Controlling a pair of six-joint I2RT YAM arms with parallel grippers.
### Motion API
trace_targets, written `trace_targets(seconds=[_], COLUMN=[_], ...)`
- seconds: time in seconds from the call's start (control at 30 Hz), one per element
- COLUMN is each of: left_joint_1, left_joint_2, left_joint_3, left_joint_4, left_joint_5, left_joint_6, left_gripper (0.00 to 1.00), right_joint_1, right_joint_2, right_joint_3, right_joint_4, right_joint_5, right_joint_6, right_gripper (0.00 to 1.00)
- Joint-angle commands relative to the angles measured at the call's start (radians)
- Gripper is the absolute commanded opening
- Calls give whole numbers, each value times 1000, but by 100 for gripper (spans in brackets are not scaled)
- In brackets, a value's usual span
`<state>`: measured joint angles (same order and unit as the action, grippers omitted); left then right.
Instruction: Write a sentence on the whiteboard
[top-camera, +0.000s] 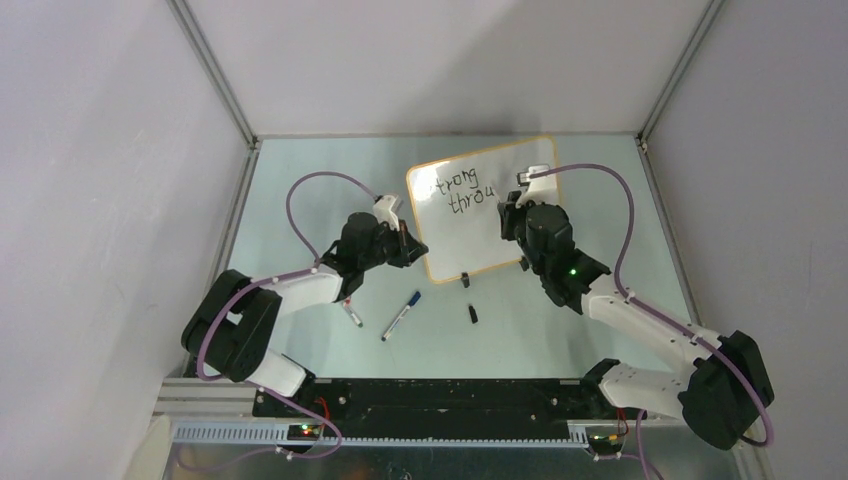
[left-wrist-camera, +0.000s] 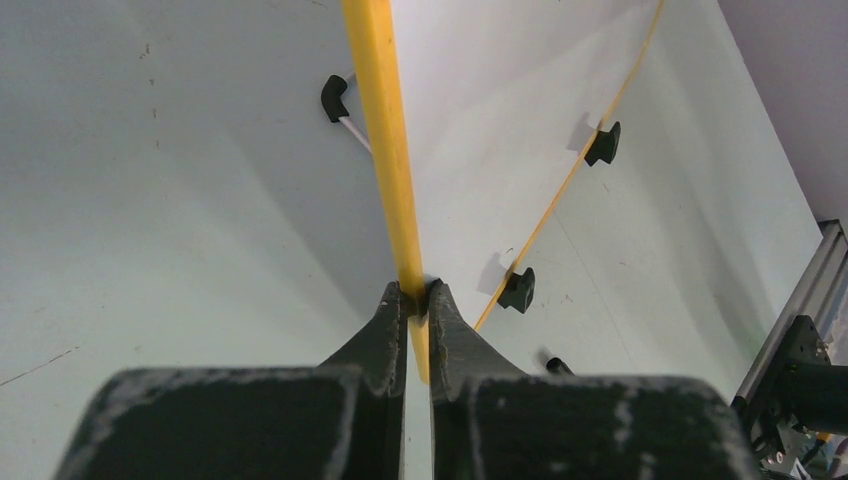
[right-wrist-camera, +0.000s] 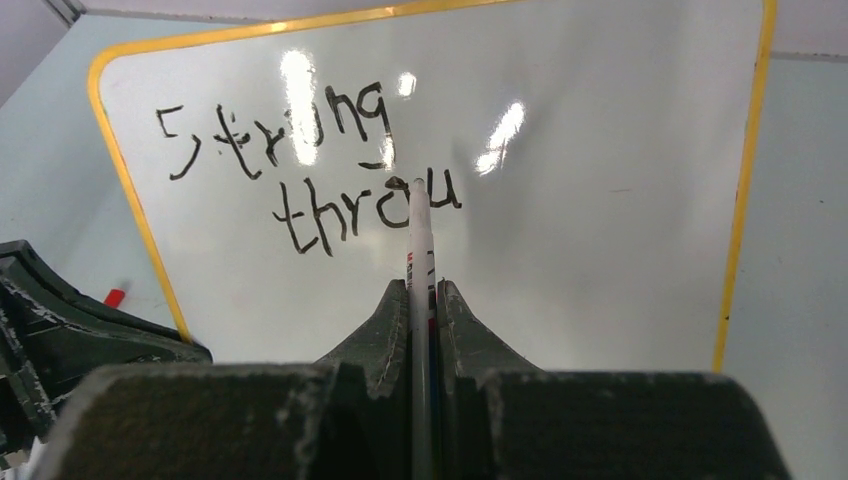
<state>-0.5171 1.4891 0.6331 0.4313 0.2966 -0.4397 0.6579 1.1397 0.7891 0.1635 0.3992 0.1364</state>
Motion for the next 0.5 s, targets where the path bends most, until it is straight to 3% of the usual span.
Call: trace_targets(seconds=[0.0,0.47], left_joint_1=[-7,-18], left_joint_2=[-23,-39], left_joint_3=[-12,-20], left_joint_4=[46,47], left_joint_5=[-26,-43], left_joint_6=[23,27], left_gripper=[0,0], right_joint_1=[4,17], right_joint_2=[14,-45], right_joint_3=[-8,-28], right_joint_4=[61,53], right_joint_5=[47,80], right_joint_6=[-16,-9], right_gripper=[0,0])
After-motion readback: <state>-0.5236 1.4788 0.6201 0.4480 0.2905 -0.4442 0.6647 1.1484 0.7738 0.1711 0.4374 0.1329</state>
